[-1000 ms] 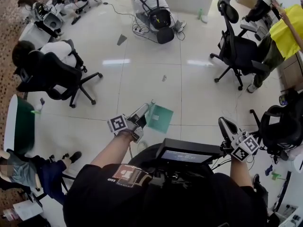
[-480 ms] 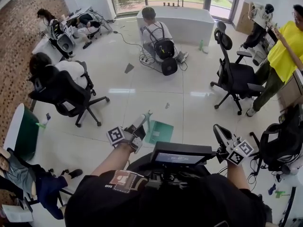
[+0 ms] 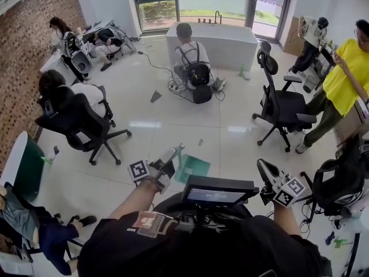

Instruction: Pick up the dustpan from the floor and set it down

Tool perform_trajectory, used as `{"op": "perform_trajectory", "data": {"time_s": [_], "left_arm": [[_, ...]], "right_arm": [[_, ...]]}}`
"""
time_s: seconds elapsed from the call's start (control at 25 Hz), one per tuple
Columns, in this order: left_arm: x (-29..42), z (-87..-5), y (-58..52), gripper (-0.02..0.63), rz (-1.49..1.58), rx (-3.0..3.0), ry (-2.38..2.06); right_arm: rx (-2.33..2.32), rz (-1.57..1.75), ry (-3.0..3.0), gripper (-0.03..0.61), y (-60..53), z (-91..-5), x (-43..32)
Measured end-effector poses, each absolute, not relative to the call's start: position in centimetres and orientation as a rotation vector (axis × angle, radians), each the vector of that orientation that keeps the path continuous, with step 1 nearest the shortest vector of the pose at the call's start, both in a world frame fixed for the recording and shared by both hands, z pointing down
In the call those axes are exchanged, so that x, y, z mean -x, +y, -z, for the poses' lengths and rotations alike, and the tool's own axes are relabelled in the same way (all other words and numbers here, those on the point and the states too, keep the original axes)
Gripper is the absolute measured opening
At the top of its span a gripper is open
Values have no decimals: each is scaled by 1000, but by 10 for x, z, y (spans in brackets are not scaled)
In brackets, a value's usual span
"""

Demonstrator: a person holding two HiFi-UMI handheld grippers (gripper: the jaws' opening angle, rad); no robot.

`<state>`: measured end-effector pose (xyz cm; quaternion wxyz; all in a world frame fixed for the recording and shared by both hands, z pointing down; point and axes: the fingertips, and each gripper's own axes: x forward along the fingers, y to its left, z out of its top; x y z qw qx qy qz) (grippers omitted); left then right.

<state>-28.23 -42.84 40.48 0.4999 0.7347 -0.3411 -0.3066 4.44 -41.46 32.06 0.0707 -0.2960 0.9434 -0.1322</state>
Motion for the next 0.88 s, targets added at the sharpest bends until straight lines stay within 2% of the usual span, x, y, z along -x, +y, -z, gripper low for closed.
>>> {"op": "perform_trajectory", "data": {"time_s": [0.88], "left_arm": [[279, -455, -437, 86, 567, -1781, -800]], "right_arm": [[925, 414, 2853, 11, -416, -337, -33]]}}
